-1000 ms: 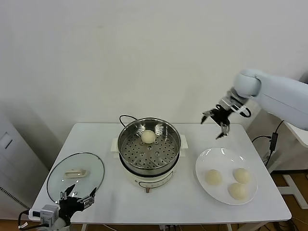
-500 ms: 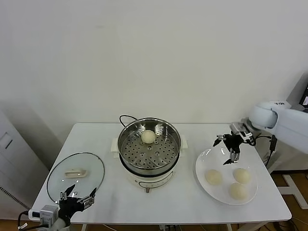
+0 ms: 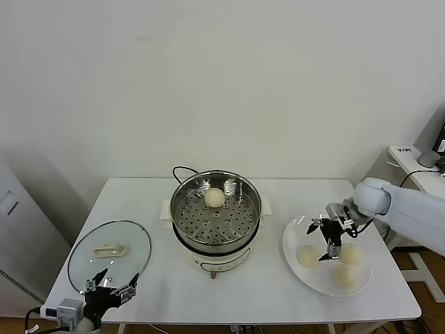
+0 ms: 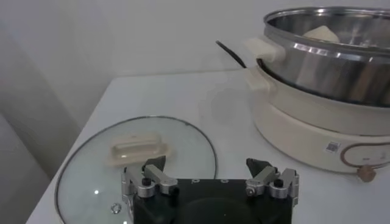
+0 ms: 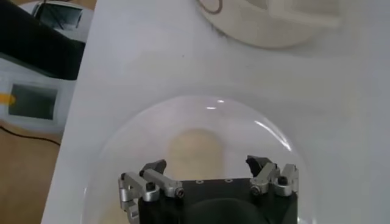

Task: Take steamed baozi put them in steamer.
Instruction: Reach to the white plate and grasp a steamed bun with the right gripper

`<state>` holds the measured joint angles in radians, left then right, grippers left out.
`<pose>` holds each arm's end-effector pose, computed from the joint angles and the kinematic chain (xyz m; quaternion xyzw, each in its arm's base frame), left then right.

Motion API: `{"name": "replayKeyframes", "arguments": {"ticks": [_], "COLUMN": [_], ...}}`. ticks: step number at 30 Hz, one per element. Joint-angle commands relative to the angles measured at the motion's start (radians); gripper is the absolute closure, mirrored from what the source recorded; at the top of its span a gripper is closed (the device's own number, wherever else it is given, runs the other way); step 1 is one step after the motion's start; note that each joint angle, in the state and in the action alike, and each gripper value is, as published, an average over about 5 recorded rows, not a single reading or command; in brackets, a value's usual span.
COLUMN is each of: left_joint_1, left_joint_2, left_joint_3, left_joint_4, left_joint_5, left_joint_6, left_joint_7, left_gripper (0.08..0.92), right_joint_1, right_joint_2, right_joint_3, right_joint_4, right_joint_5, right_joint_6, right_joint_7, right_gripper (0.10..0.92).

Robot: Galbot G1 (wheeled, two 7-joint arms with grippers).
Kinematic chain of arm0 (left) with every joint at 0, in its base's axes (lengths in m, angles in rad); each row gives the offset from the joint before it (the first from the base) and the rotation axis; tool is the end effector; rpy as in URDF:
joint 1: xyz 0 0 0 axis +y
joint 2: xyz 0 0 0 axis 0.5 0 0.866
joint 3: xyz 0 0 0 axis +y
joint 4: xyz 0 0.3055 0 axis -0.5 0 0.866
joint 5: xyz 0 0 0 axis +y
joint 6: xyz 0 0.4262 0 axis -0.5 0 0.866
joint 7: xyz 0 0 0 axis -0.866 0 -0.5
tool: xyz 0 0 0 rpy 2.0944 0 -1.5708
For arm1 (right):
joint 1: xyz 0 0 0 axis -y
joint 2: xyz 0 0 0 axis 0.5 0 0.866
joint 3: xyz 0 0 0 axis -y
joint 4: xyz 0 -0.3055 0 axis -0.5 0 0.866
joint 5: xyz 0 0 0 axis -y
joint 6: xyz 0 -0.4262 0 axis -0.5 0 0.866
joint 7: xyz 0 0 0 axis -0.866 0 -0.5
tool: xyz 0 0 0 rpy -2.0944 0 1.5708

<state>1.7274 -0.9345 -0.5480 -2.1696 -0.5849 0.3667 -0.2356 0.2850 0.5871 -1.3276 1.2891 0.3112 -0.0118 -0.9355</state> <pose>0.2438 0.0457 -0.2582 -0.0491 -0.9637 -0.0337 0.2602 0.5197 -0.1351 -0.2430 0.5747 -0.5484 0.4848 0.3659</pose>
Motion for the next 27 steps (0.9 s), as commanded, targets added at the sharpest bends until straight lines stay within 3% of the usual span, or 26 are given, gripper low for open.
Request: {"name": "replayKeyframes", "arguments": {"ticks": [1,7,20,27], "left_joint_1": [0.001,0.005,0.013,0.015], "left_joint_2": [-0.001,-0.003,-0.007,-0.014], "left_joint_3": [0.000,0.001,-0.001,-0.003], "left_joint_4": [0.002,0.002,-0.003,-0.006], "left_joint_5": [0.001,0.001,0.004,0.010], "left_joint_6": [-0.001,-0.001,-0.002,0.002], "left_joint_7": [0.001,0.001,0.001,-0.001], "left_gripper": [0.177,0.177,0.177,0.177], "right_joint_1": [-0.120,-0.148,-0.116,0.173], "right_joint_2": [0.017,0.044,0.046,0.002], "right_joint_3": [0.065,0.100,0.090,-0.094], "right_joint_4": [-0.028,-0.055,-0.050,0.040], "right_joint_5": [-0.039,-0.049,-0.027,0.111], "right_joint_6": [-0.016,-0.020,-0.027,-0.047], "right_joint_7": [0.027,0.036,0.020,-0.034], "right_gripper": [0.203,0.234,0.568,0.584]}}
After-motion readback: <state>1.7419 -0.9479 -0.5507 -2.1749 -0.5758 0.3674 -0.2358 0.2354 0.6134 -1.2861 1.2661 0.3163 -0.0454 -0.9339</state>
